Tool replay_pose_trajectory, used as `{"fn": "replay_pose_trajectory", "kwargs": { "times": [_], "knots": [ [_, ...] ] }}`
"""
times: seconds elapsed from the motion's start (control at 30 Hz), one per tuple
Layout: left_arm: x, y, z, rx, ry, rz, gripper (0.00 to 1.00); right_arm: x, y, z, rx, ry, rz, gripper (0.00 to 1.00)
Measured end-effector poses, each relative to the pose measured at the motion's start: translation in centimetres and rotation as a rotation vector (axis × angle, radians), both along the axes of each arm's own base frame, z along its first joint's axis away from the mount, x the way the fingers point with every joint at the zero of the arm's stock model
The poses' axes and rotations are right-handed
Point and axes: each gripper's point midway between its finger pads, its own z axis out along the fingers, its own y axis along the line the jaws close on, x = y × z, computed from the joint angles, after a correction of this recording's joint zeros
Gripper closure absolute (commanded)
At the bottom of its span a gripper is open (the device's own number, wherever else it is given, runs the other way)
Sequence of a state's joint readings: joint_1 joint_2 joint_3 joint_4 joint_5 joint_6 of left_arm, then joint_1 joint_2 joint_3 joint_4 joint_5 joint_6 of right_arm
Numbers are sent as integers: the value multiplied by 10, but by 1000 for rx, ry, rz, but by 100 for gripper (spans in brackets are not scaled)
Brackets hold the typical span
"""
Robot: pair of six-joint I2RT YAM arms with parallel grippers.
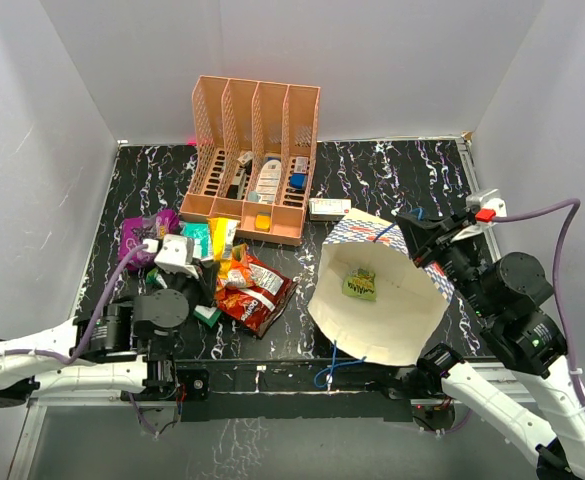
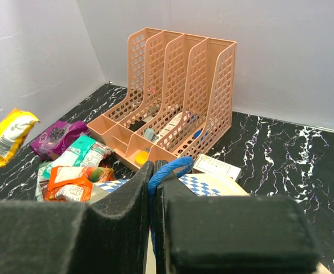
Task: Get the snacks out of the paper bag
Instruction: Place the snack at the center of the board.
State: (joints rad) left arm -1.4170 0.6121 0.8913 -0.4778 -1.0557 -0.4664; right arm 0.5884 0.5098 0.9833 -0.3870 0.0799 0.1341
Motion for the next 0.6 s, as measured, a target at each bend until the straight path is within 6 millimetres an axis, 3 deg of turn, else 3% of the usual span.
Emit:
{"fn": "replay_pose_trajectory", "kwargs": {
  "times": [0.17, 0.37, 0.47, 0.6],
  "knots": [
    [2, -1, -22, 54, 34, 42, 100, 5, 4, -8, -7, 16, 4, 93],
    [8, -21, -45, 165, 74, 45, 100, 7, 11, -11, -1, 34, 27, 93],
    [23, -24, -64, 213, 144, 55, 100, 7, 12, -11, 2, 37, 30, 93],
    [51, -5, -87, 247, 252, 133, 100, 7, 12, -11, 3, 37, 30, 93]
  ]
}}
